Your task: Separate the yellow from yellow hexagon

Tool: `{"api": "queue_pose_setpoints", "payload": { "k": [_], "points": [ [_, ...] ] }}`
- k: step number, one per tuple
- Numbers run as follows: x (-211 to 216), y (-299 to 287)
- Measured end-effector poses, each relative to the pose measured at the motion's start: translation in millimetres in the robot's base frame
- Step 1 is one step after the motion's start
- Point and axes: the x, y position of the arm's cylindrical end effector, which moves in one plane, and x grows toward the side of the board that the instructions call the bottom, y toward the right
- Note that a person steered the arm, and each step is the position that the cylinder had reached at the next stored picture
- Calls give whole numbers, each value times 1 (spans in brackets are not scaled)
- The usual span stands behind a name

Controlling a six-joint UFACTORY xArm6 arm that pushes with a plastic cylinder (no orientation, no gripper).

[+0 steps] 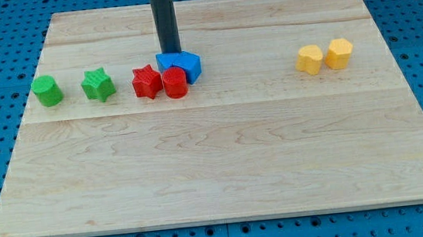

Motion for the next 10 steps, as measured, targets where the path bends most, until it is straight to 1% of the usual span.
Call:
{"api": "queue_pose_setpoints", "payload": {
  "k": [1,2,3,4,5,6,7,9,10],
  "points": [
    [-6,14],
    [-49,77],
    [-18,169],
    [29,123],
    [80,140],
    [108,254],
    [80,327],
    [35,303],
    [59,227]
  ]
}}
